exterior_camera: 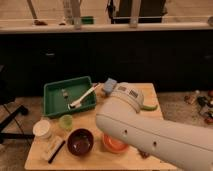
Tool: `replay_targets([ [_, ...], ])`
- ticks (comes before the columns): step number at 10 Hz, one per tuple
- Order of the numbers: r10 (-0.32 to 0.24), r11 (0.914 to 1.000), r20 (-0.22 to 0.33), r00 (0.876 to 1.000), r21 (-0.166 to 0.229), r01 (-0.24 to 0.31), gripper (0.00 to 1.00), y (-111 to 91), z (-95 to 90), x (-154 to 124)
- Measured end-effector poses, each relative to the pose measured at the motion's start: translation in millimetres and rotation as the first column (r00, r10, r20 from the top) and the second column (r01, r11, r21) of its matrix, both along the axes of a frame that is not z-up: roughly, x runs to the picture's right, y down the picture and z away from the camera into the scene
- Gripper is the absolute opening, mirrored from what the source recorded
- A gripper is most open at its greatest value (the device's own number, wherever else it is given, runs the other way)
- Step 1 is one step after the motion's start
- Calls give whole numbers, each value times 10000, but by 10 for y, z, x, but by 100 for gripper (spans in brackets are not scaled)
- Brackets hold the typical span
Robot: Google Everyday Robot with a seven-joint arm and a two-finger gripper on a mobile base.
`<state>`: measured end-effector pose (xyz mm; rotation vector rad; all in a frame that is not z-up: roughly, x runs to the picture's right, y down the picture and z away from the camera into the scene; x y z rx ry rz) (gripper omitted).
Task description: Stack bowls on top of each other
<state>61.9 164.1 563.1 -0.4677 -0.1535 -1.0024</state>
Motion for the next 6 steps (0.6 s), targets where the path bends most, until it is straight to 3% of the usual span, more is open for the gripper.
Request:
replay_targets([
  [3, -856, 9955, 751, 9935, -347, 884, 80, 191, 246, 105],
  [6, -1090, 9892, 1271, 9859, -834, 1201, 80, 291, 500, 314],
])
